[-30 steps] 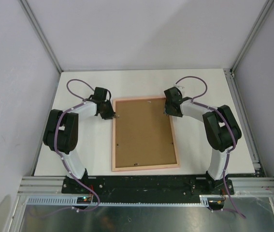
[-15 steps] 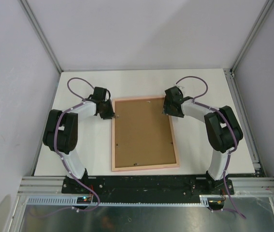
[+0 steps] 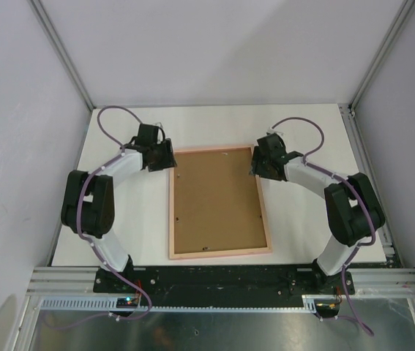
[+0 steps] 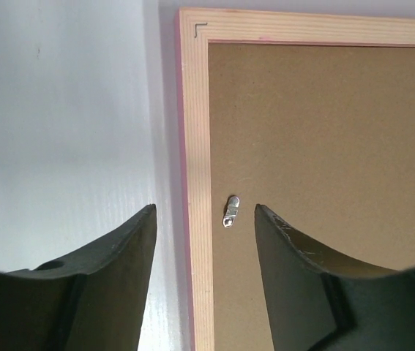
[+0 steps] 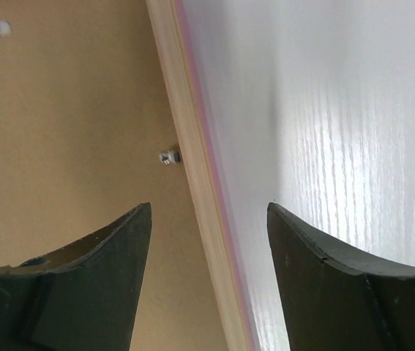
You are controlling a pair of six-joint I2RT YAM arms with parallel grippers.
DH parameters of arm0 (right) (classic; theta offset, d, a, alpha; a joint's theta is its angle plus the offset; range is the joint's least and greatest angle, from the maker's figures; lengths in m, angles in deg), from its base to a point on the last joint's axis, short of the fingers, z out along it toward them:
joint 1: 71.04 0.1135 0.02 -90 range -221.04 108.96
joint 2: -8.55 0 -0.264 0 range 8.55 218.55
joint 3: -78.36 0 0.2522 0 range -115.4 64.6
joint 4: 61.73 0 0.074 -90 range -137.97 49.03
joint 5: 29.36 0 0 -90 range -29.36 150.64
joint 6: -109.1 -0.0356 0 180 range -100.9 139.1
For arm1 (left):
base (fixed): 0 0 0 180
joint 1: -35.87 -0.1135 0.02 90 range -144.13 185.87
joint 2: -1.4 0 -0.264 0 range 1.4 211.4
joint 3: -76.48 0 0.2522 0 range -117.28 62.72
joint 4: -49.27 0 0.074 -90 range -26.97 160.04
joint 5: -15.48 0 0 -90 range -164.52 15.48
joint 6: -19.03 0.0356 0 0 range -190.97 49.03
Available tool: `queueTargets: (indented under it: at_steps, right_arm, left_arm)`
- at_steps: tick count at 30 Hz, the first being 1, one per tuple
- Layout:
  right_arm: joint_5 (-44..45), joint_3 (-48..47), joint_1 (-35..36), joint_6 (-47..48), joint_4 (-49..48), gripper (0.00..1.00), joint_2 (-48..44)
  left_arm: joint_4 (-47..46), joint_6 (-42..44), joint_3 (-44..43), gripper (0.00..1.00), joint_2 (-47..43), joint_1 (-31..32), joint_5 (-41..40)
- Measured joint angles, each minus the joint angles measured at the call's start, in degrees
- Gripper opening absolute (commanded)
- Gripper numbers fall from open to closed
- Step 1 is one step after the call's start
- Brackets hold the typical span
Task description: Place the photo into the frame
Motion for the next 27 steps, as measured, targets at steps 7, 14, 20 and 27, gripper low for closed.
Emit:
queueTargets:
  at_steps: [7,14,20,27]
  right_arm:
    - [-2.03,6.34,-0.24,1.05,-0.92,0.57,-2.01]
    - [-4.63,10.78,-0.39,1.05,-3.54,0.4,-3.23]
    - [-5.49,11.69,-0.39,1.05,-4.66,0.35,-3.96]
    - [-5.64,12.26,-0.39,1.05,-4.85,0.34,-4.61]
  left_arm:
    - [0.79,2.38,-2.05,0.66,1.77,1.97,-3.91]
    - [1.79,3.45,-2.91,0.66,4.46,3.54,-5.66]
    - [2.43,4.02,-3.08,0.66,5.92,4.39,-6.54]
    - [2.67,4.35,-4.09,0.64,6.78,4.74,-6.64]
